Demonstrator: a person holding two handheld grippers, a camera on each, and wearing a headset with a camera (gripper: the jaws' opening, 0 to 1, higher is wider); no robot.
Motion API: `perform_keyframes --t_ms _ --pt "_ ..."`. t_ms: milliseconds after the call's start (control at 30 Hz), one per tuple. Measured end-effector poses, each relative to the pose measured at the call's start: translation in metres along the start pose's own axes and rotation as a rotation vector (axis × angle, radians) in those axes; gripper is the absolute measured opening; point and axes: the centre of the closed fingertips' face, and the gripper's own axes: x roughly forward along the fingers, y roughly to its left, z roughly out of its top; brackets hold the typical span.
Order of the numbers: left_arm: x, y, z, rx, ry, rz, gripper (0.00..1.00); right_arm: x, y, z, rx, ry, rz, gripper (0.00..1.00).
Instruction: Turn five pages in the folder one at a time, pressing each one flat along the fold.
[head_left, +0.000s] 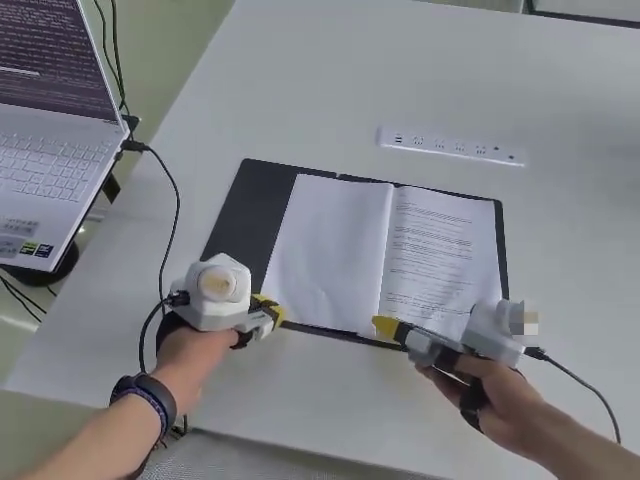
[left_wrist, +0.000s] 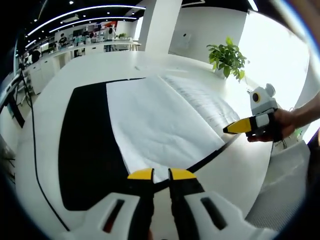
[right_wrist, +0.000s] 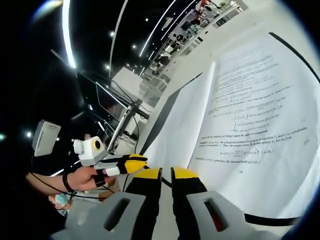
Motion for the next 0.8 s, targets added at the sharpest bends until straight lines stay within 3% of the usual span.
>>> perform_keyframes --t_ms 600,800 --pt "-0.023 -0.023 0.026 0.07 -0.05 -0.008 0.21 -0.058 -0.018 0.028 -0.143 -0.05 -0.119 0.28" --pt "-0.031 -0.024 0.026 0.105 -0.042 -0.013 0.25 -0.078 -0.021 0.036 -0.208 -0.047 -0.152 0.32"
